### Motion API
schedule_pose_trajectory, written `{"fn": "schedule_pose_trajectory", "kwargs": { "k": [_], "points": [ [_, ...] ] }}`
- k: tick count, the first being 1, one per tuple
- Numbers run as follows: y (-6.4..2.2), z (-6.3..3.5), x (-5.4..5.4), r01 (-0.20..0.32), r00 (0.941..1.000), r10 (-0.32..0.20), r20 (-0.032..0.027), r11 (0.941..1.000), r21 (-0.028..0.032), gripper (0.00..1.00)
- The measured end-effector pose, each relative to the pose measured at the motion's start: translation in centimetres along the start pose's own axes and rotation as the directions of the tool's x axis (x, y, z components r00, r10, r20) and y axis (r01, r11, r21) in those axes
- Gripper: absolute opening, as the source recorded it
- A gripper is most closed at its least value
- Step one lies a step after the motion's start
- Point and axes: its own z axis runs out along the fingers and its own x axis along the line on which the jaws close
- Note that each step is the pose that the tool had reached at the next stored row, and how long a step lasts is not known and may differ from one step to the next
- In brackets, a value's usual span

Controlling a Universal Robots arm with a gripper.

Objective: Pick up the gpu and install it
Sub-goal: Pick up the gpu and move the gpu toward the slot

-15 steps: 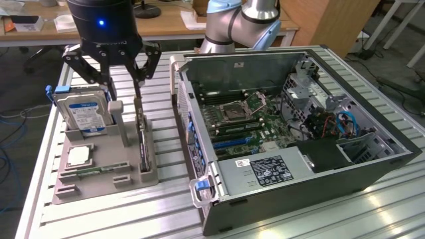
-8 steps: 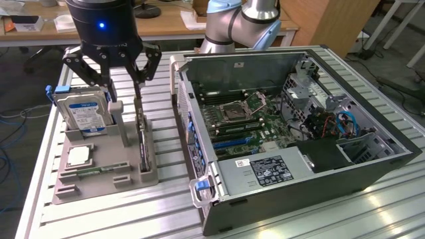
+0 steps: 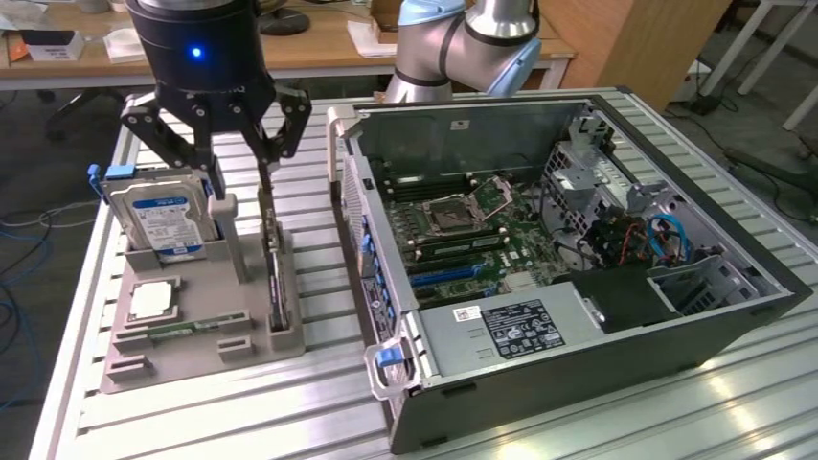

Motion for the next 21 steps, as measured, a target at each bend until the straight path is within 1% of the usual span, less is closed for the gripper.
{"fn": "schedule_pose_trajectory", "kwargs": {
  "k": [21],
  "points": [
    [-0.37,0.31,0.00,0.002,1.0000,-0.002,-0.0002,1.0000,-0.0003,0.47]
  ]
}}
